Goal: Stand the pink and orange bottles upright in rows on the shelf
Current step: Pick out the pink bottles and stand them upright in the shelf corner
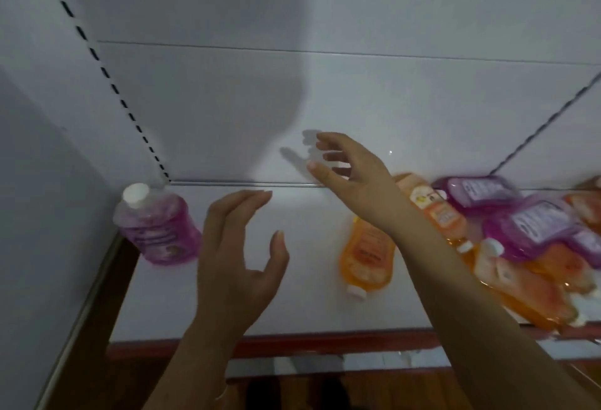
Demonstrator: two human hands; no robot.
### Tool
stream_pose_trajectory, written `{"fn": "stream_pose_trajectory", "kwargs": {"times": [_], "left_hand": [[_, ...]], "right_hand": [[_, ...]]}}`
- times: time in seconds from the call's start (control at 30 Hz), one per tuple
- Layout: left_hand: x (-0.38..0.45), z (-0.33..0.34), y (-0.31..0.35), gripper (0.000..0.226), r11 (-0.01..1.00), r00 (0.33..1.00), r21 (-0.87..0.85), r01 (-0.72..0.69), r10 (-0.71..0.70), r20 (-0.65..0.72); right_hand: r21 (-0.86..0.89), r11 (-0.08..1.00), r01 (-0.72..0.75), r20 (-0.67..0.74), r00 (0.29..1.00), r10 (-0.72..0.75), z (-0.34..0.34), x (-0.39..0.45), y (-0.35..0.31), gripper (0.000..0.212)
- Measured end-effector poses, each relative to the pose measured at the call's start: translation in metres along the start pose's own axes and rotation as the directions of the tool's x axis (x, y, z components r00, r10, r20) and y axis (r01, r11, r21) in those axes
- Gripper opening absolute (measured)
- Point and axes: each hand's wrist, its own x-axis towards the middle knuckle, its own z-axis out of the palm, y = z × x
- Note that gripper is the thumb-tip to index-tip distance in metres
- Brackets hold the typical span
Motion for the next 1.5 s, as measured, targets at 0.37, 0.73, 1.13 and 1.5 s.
{"fn": "stream_pose_trajectory", "kwargs": {"times": [0.37, 0.73, 1.13, 1.5], "left_hand": [[-0.042, 0.21, 0.121, 0.055, 0.966, 0.825, -0.013, 0.259, -0.214, 0.523], [-0.039, 0.316, 0.176, 0.088, 0.952, 0.769, 0.076, 0.298, -0.286, 0.571], [-0.02, 0.319, 0.183, 0.088, 0.891, 0.787, -0.045, 0.451, -0.374, 0.49], [0.013, 0.248, 0.171, 0.075, 0.757, 0.806, -0.369, 0.54, -0.336, 0.488]], "right_hand": [[-0.197, 0.976, -0.093, -0.213, 0.976, 0.05, -0.198, -0.086, 0.127, 0.056], [-0.457, 0.887, -0.063, 0.019, 0.997, 0.08, -0.284, -0.141, 0.24, 0.069], [-0.637, 0.768, 0.068, -0.06, 0.989, -0.138, -0.252, -0.15, 0.252, 0.08], [0.126, 0.991, 0.046, -0.164, 0.986, -0.025, -0.23, -0.13, 0.168, 0.051]]}}
